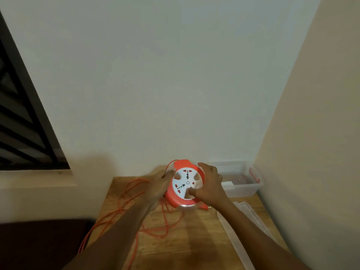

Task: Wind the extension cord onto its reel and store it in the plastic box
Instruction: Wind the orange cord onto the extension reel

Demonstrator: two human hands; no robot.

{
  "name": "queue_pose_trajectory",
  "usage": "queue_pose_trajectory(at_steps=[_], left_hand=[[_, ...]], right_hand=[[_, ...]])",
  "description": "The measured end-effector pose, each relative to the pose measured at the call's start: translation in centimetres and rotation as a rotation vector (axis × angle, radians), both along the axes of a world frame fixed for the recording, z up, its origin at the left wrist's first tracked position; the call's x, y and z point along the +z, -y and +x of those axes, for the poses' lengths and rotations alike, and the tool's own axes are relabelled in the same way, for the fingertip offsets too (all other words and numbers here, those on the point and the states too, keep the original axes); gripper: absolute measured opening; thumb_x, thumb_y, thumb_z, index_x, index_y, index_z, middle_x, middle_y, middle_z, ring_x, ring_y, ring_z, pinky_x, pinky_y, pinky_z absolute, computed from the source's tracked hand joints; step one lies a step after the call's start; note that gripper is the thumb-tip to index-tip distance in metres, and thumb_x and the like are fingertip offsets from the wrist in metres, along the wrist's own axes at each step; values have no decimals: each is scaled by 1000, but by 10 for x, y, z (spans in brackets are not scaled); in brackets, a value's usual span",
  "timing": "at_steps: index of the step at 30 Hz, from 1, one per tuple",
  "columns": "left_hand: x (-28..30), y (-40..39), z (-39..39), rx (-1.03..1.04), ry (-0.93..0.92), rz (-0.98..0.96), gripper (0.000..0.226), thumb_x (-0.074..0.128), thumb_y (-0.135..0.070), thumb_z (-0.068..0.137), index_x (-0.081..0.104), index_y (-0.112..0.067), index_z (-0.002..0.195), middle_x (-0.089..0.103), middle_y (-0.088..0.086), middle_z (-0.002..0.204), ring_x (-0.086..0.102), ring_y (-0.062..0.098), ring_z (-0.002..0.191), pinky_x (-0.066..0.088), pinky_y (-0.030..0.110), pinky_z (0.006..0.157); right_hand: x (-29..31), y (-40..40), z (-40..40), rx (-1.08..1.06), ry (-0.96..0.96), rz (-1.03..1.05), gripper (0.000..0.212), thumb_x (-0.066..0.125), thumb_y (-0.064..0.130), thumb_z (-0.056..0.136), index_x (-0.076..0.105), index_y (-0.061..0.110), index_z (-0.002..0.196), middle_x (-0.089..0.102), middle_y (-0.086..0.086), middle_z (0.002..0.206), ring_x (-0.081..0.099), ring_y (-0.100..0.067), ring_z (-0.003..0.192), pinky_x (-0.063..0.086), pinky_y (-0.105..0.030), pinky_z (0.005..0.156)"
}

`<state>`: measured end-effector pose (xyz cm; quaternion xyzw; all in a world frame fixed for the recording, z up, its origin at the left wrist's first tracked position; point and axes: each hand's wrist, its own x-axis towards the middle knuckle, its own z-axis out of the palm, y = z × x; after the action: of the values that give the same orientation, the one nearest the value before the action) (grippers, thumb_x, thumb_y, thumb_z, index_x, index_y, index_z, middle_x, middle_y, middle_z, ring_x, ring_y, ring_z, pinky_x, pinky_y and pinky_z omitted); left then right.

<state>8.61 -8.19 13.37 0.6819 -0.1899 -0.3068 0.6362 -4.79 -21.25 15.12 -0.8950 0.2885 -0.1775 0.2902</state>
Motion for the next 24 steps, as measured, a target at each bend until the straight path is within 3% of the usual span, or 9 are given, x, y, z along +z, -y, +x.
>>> queue_pose_trajectory(at_steps=[4,11,16,20,24], left_hand=[[25,16,-2,81,-19,-81,42,58,-48,99,73,-10,101,80,17,102,77,37,93,62,52,88],[60,41,-4,94,-125,-252,46,57,-46,99,66,-10,127,76,18,117,72,41,109,54,58,101],[66,37,0,-16,-178,-381,55,69,-45,91,62,-12,135,72,22,125,70,43,112,59,57,93],[73,37,5,-103,-144,-404,71,89,-56,63,72,-19,121,73,22,122,74,39,103,64,48,77],[82,37,20,-45,-28,-386,55,78,-53,76,72,-22,121,73,21,123,73,41,105,64,46,78]], right_hand=[[24,13,3,124,53,-72,94,77,42,56,33,31,138,34,3,137,33,-22,122,32,-29,87],[68,44,3,239,101,-299,90,76,45,61,33,36,140,20,6,152,20,-23,133,37,-44,103],[80,49,5,348,145,-487,85,73,44,62,35,38,138,21,6,153,19,-24,133,37,-46,103],[93,50,7,370,153,-572,79,73,43,65,39,37,136,22,2,156,20,-28,135,37,-49,104],[107,48,10,383,126,-614,72,71,43,69,44,36,135,23,0,157,22,-30,136,38,-50,105]])
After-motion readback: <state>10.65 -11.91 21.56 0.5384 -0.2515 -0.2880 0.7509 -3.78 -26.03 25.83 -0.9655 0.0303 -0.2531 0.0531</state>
